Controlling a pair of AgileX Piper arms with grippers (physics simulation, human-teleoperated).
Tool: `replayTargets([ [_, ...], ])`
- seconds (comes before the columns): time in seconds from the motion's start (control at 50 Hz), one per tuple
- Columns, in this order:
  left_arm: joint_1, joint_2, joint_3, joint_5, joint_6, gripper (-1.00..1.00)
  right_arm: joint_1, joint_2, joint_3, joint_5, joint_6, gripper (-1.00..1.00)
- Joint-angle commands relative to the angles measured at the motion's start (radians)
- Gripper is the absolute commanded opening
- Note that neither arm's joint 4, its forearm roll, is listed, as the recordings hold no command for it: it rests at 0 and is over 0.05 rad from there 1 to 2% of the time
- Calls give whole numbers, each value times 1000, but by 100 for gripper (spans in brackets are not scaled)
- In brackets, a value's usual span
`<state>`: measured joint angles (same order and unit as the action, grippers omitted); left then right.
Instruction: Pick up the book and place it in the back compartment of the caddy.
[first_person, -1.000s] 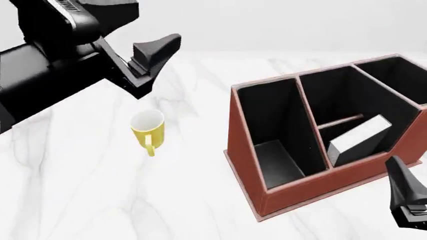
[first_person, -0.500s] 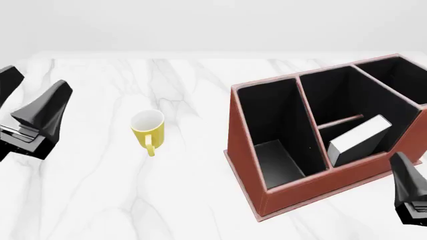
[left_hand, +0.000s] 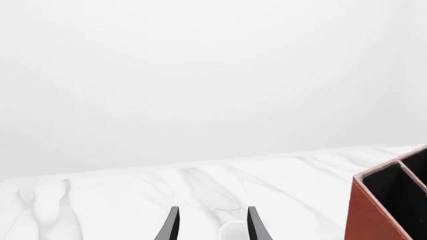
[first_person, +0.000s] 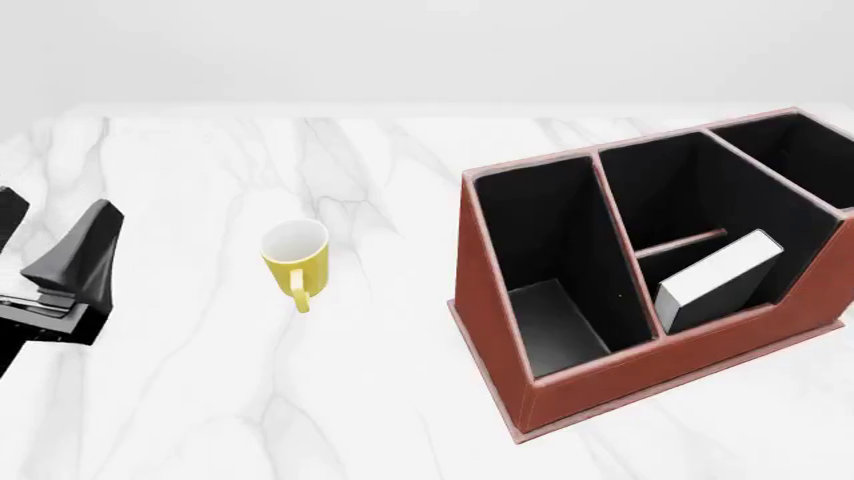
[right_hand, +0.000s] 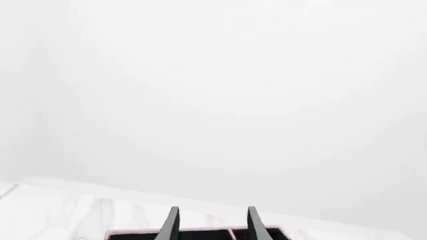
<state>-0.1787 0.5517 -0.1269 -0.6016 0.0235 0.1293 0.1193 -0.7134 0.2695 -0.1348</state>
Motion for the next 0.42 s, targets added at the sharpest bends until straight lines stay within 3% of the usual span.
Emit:
replayTargets([
  [0.02,13,92,49,-118,-1,100,96,63,-600,213,-86,100],
  [0.08,18,105,50,-127,-3,100,119,103,-809,288,-104,100],
  [0.1,18,105,50,-128,-3,100,119,104,-810,289,-104,100],
  [0.18,18,113,55,-138,-2,100,157,136,-1034,350,-154,100],
  [0.28,11,158,68,-183,6,100,151,161,-1249,402,-173,100],
  [0.34,8,167,73,-195,18,100,164,182,-1450,461,-145,100],
  [0.36,8,173,76,-203,24,100,179,207,-1538,502,-113,100],
  [0.4,10,195,81,-225,24,100,140,249,-1713,563,-61,100],
  [0.42,11,211,84,-241,27,100,61,242,-1775,553,-16,100],
])
